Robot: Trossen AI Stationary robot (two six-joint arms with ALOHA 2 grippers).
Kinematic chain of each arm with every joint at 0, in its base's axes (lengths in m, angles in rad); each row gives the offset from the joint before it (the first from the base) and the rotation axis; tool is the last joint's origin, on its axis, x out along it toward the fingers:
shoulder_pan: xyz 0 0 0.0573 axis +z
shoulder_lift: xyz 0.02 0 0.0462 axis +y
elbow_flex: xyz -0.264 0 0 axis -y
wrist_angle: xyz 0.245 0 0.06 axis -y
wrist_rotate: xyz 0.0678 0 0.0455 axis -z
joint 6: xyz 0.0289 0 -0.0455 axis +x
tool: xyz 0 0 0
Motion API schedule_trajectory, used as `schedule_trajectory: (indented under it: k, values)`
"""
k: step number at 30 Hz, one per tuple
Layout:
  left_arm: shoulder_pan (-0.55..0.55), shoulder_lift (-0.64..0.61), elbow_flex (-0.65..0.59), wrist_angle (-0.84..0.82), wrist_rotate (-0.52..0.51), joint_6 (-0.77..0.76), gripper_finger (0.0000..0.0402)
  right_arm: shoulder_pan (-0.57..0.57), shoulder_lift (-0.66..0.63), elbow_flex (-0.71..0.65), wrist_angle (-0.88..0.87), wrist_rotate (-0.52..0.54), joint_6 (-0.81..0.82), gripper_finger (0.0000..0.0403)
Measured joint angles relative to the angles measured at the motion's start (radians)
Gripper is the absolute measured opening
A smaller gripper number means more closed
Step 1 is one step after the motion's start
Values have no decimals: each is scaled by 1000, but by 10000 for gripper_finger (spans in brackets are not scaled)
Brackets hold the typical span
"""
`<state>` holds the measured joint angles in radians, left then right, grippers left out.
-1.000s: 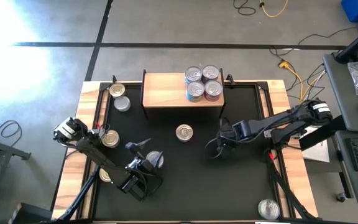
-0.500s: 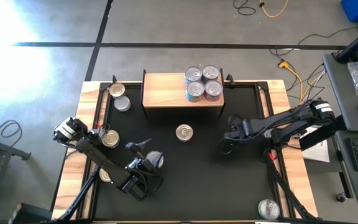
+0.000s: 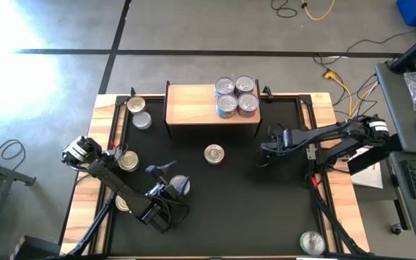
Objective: Stack canned seafood by type on shelf
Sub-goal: Put the green tuna can on the shelf
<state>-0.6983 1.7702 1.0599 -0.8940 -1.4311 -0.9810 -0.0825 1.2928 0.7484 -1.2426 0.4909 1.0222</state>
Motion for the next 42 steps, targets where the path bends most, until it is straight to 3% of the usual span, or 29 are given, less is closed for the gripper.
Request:
schedule_trajectory:
  k: [4,10,14,18,22,24,27,30,33,35,38,42]
  values:
    - [0,0,0,0,0,0,381,-97,17,-39,111,14,-89,13]
    - [0,0,0,-1,0,4,381,-152,48,-95,256,-92,-176,13]
    - [0,0,-2,-1,0,4,381,-73,40,-95,264,-126,-88,13]
    - [1,0,-2,8,-3,1,381,37,44,-31,364,-255,-23,13]
    - [2,0,-2,41,-36,0,381,141,47,44,589,-387,-86,13]
    - [2,0,-2,58,-26,0,382,185,45,96,622,-395,-142,13]
    - [2,-1,-2,78,70,33,382,221,43,174,496,-329,-167,13]
    - [2,-1,-2,141,183,78,382,243,43,211,274,-225,-76,13]
    - [3,8,-2,298,315,200,382,266,44,188,166,-182,36,13]
    - [5,28,-2,445,413,333,382,288,47,147,220,-184,59,13]
    - [10,75,-2,689,520,539,382,325,68,69,439,-215,46,13]
    - [21,143,-2,838,574,684,382,360,134,21,700,-261,-7,13]
